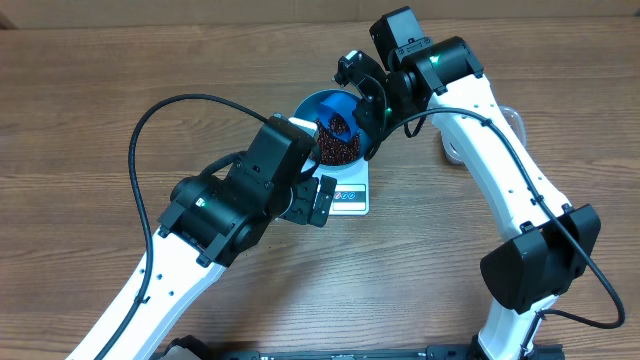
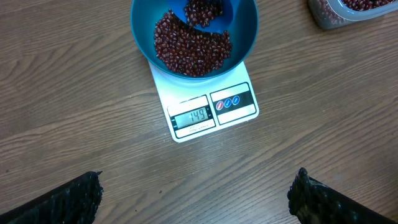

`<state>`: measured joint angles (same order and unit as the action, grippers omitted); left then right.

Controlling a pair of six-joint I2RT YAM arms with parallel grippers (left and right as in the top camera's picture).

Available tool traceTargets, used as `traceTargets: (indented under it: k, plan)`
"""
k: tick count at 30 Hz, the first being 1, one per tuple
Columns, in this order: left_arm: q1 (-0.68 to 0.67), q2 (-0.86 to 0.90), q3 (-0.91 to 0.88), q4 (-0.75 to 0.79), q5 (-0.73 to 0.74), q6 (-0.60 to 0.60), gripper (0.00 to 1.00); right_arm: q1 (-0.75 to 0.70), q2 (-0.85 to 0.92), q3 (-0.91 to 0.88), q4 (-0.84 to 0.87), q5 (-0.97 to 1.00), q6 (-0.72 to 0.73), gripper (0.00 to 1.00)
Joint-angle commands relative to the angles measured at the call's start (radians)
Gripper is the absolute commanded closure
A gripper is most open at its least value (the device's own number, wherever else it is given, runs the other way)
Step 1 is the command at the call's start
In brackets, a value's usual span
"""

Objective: Scoop item into bowl and weigh 150g on scale

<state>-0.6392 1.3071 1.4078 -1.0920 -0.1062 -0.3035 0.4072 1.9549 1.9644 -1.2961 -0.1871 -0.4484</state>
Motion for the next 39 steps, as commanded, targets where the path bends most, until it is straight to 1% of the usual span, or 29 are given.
traceTargets:
  k: [1,39]
  plan:
    - [0.004,0.002,0.009,0.003,-0.008,0.008,0.01,0.001,-0.047,0.021,-0.016,-0.022,-0.034,0.96]
    - [0.004,0.002,0.009,0.003,-0.008,0.008,0.00,0.001,-0.047,0.021,-0.015,-0.023,-0.020,0.96]
